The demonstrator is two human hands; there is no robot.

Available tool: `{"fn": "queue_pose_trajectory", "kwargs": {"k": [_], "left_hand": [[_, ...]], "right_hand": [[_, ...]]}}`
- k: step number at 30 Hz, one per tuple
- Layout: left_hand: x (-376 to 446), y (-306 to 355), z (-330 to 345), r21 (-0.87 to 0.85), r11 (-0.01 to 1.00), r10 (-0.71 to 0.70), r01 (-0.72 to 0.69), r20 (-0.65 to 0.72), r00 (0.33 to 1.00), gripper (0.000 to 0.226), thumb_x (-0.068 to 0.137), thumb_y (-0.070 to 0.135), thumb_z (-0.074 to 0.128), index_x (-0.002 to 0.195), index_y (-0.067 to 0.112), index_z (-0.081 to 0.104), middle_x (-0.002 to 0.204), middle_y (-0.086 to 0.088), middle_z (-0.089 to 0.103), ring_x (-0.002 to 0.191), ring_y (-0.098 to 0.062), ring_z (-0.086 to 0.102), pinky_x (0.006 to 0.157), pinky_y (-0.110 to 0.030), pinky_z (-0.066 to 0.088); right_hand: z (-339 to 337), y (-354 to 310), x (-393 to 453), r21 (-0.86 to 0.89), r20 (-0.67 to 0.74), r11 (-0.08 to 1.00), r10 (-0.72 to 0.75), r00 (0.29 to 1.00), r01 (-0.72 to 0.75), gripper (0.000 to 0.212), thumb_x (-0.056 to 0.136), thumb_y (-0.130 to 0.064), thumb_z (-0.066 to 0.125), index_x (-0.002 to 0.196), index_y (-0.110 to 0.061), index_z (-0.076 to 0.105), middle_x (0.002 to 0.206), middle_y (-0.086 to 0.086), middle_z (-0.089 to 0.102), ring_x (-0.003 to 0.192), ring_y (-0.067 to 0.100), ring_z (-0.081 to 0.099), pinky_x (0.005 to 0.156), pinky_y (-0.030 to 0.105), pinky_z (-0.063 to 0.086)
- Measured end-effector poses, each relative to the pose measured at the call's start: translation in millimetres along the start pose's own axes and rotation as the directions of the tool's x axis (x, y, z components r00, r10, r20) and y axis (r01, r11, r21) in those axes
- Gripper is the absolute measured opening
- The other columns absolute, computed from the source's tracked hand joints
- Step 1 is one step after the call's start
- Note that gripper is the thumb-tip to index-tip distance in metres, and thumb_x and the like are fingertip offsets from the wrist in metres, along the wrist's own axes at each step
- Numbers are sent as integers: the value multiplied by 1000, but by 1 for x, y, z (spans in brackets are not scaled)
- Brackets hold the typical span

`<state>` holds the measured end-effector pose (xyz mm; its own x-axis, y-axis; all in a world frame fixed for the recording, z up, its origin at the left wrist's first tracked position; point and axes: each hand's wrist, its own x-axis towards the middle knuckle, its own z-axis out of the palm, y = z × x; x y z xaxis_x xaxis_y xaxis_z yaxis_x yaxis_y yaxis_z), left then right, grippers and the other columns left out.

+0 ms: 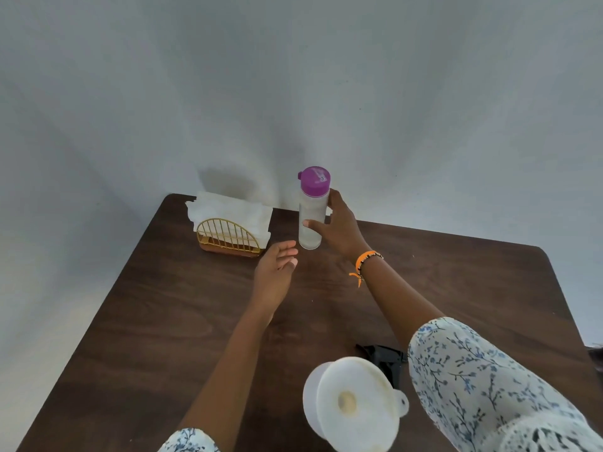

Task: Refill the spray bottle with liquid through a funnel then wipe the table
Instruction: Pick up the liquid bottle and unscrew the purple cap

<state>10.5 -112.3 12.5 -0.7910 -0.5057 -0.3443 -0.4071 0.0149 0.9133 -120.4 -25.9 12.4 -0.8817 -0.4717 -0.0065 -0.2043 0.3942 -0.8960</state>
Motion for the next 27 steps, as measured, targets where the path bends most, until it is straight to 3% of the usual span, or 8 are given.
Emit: {"fn": "queue_pose_trajectory", "kwargs": {"k": [5, 12, 17, 21, 24, 27], "left_hand": [[0, -3, -3, -16, 1000, 0, 0, 1, 1000, 32, 92, 6, 50, 120, 21, 53, 114, 8, 59, 105, -4, 55, 83, -15, 41], [-21, 12, -4, -10, 1000, 29, -29, 18, 999, 31, 94, 8, 48, 121, 22, 53, 116, 7, 59, 108, -6, 54, 90, -22, 42], [-46, 39, -8, -13, 994, 108, -108, 57, 993, 36, 91, 9, 54, 124, 21, 50, 123, 5, 56, 112, -8, 52, 92, -21, 40], [-67, 65, -9, -7, 981, 194, -194, 77, 978, 51, 84, 16, 66, 129, 24, 44, 136, 4, 48, 126, -10, 43, 106, -30, 34], [-86, 83, -9, -11, 958, 287, -288, 98, 953, 59, 80, 22, 70, 131, 30, 41, 140, 6, 43, 122, -4, 39, 105, -26, 30], [-107, 101, -9, -42, 933, 361, -358, 130, 924, 62, 79, 26, 71, 132, 31, 39, 139, 6, 44, 126, -11, 43, 102, -27, 35]], "right_hand": [[6, 1, 5, -7, -71, 1000, -7, 997, 6, 53, 74, -14, 74, 119, -8, 46, 118, 7, 60, 96, 12, 52, 87, 30, 46], [-11, -20, -20, 0, -70, 1000, -10, 998, 10, 51, 75, -15, 73, 119, -8, 47, 118, 5, 59, 96, 13, 52, 85, 28, 45], [-39, -62, -47, 50, -141, 996, -72, 987, 80, 52, 77, -19, 72, 121, -11, 46, 112, -5, 56, 97, 11, 52, 85, 23, 44], [-66, -110, -76, 139, -228, 978, -118, 966, 152, 59, 76, -23, 74, 125, -14, 42, 110, -8, 55, 94, 6, 55, 77, 12, 45], [-86, -144, -99, 204, -285, 952, -165, 944, 228, 55, 76, -24, 74, 122, -16, 45, 110, -3, 61, 96, 9, 61, 78, 15, 50], [-102, -175, -120, 246, -321, 925, -204, 925, 289, 49, 78, -25, 72, 120, -17, 47, 108, -2, 65, 95, 9, 64, 80, 20, 53]]}}
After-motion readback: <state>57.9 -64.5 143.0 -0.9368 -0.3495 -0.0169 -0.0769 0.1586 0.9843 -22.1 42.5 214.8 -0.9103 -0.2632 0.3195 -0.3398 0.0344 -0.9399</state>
